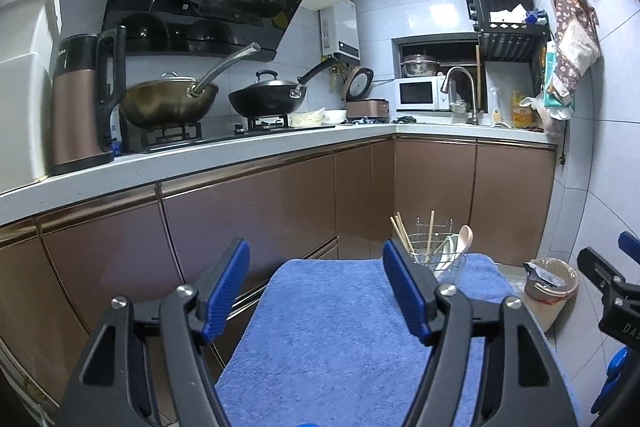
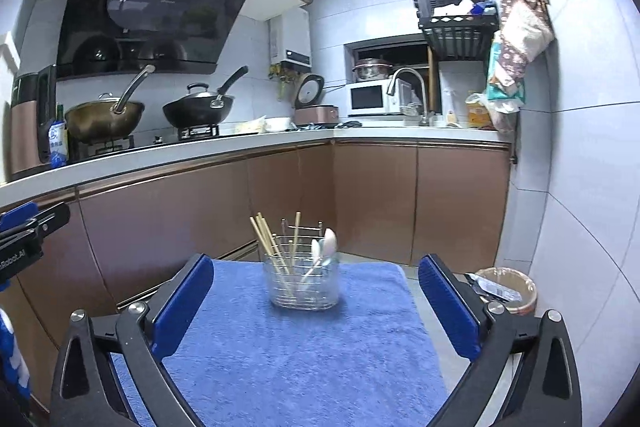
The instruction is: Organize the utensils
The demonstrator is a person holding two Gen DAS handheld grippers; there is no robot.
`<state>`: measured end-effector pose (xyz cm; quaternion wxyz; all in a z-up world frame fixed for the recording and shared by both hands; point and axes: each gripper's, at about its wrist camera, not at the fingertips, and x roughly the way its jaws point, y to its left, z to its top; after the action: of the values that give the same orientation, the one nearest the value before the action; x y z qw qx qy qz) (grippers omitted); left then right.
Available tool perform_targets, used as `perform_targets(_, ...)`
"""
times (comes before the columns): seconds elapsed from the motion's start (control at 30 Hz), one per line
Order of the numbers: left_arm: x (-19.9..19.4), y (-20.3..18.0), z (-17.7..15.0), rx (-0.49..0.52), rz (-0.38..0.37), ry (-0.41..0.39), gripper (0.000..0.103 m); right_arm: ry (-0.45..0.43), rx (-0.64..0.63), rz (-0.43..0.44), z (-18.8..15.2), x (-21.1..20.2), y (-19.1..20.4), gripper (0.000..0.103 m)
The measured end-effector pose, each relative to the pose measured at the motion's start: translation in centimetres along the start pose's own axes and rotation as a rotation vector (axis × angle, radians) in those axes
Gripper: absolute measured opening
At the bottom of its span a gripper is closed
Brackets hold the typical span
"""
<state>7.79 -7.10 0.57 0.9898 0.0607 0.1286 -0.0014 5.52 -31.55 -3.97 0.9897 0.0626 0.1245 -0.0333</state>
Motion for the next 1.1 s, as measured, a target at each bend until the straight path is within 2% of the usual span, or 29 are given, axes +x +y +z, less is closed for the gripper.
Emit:
perform_targets(0.63,-1.6,-1.4,-0.2,0.030,0.009,-0.024,0.073,-0.004,0.037,-0.088,-1.3,-1.7,-2.9,0.103)
perform_targets(0.77,-1.7,-1.4,-0.4,0.028,-0.004,-0.029,0.073,0.001,0.038,-0.093,-1.5,-1.6,-3.1,0.103)
perform_targets(1.1,-1.6,-1.6,-0.8,0.052,0.016,-0.048,0.073,0.005,0.028,-0.097,-1.5,-1.5,-2.8,0.103)
